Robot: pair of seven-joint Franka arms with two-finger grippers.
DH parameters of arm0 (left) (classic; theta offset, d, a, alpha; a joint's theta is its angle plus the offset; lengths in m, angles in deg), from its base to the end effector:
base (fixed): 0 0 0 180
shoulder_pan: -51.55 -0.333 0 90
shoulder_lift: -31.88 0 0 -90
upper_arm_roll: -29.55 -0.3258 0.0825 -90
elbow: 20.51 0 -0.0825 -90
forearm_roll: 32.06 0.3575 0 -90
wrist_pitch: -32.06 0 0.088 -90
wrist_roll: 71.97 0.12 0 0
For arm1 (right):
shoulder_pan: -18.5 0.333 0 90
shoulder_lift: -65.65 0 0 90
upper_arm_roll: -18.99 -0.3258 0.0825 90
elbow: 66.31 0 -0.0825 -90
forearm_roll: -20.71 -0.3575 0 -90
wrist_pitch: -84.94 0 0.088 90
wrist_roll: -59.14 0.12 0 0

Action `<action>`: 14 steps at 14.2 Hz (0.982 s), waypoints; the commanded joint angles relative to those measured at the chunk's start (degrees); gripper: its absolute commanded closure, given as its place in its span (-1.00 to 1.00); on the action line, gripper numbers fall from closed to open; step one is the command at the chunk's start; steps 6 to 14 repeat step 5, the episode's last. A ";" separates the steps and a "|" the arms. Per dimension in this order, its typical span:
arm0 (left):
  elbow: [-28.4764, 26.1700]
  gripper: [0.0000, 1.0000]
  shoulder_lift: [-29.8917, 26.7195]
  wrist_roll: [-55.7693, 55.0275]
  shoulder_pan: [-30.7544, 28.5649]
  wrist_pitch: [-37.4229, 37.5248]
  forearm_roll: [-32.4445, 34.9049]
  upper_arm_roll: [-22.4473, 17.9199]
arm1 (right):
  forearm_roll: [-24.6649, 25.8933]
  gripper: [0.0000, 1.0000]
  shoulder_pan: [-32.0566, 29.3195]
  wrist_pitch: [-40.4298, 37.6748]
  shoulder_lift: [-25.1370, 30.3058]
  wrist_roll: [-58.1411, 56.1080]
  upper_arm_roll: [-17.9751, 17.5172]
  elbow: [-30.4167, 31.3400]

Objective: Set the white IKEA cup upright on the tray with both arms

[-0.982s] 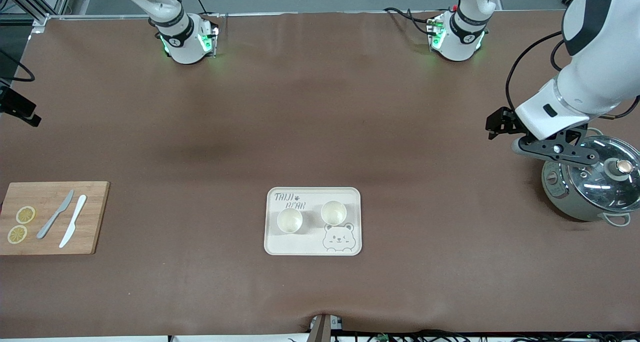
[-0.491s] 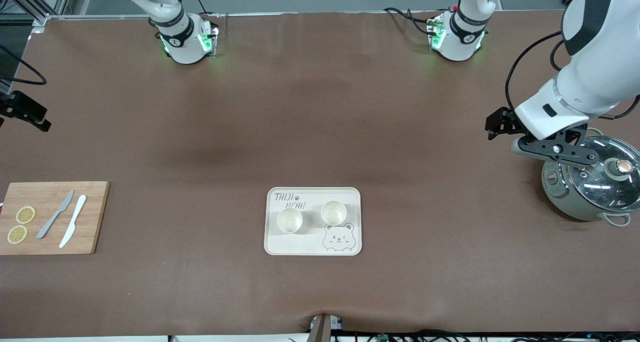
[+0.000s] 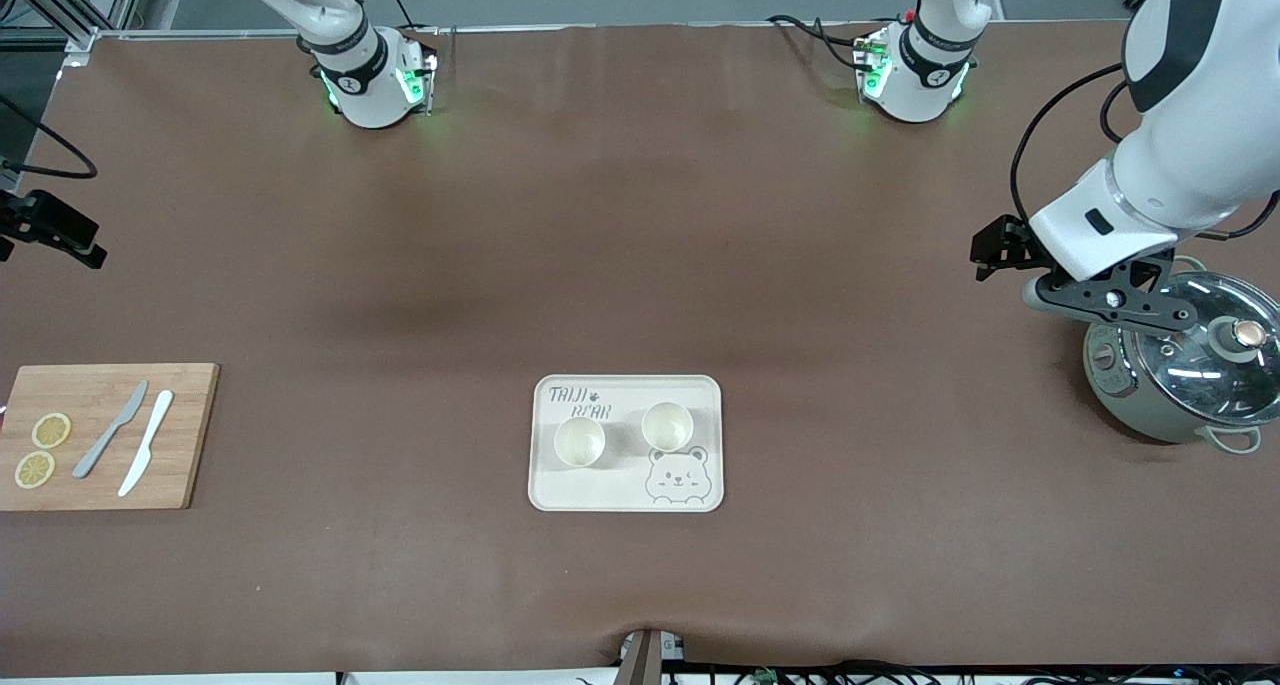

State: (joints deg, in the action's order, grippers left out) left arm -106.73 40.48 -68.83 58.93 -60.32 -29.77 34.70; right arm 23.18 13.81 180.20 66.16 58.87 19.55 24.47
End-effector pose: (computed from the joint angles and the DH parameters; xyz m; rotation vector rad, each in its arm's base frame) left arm 0.5642 -0.1168 0.5717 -3.0818 0.4269 0.0617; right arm 0.5329 -0.0538 0.6285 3.0889 -0.1311 0.1314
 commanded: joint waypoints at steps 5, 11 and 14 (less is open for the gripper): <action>0.01 -1.00 -0.17 0.81 -0.35 -0.43 1.49 0.56 | 0.60 -1.00 -0.23 -0.42 -0.16 0.01 -0.03 -0.87; 0.01 -1.00 -0.17 0.81 -0.35 -0.43 1.49 0.56 | 0.60 -1.00 -0.23 -0.42 -0.16 0.01 -0.03 -0.87; 0.01 -1.00 -0.17 0.81 -0.35 -0.43 1.49 0.56 | 0.60 -1.00 -0.23 -0.42 -0.16 0.01 -0.03 -0.87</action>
